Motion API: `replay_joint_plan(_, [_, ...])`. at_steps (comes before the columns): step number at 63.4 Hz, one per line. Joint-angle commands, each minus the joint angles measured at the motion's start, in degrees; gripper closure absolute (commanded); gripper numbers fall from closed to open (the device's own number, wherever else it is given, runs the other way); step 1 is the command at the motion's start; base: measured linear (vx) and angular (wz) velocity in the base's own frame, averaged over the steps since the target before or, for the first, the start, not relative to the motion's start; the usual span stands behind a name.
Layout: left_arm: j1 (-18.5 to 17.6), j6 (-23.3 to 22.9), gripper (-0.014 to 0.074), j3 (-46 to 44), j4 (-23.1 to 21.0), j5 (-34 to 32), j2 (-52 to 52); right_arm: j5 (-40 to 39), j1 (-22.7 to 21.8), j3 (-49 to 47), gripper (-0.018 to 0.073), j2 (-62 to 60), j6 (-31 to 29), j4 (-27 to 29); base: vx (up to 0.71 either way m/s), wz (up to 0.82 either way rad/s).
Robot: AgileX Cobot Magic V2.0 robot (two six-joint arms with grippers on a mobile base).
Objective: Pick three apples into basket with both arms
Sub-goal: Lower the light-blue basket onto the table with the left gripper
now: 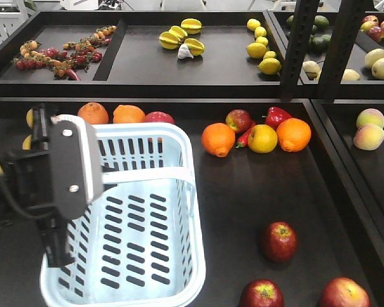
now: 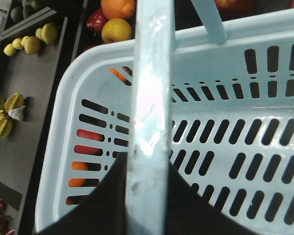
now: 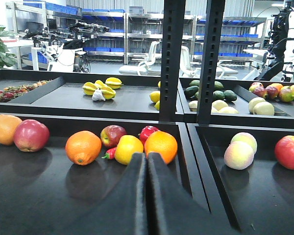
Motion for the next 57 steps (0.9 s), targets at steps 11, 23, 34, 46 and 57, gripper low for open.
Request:
replay_joint_plan(11, [-0.06, 15.86, 0.0603, -1.82, -16.90, -10.83, 6.34, -4.20, -0.40, 0.74, 0.0568, 0.08, -0.08, -0.54, 0.00, 0.00])
replay_joint_plan(23, [0.01, 31.42, 0.0603, -1.87, -31.30, -10.82, 10.20, -4.20, -0.40, 0.74, 0.0568, 0.08, -0.08, -0.54, 0.00, 0.00])
replay_joint_plan(34, [3.46, 37.96, 0.0603, -1.87, -38.16, -7.58, 12.87, -4.20, -0.40, 0.74, 0.0568, 0.08, -0.08, -0.54, 0.00, 0.00])
replay_joint_plan(46, [6.79, 40.43, 0.0603, -1.87, -38.47, -3.63, 14.34, -4.20, -0.40, 0.74, 0.0568, 0.08, -0.08, -0.54, 0.00, 0.00])
replay_joint_plan(57, [8.62, 41.33, 0.0603, -1.87, -38.47, -3.27, 16.61, -4.20, -0.40, 0.74, 0.0568, 0.08, -0.08, -0.54, 0.00, 0.00])
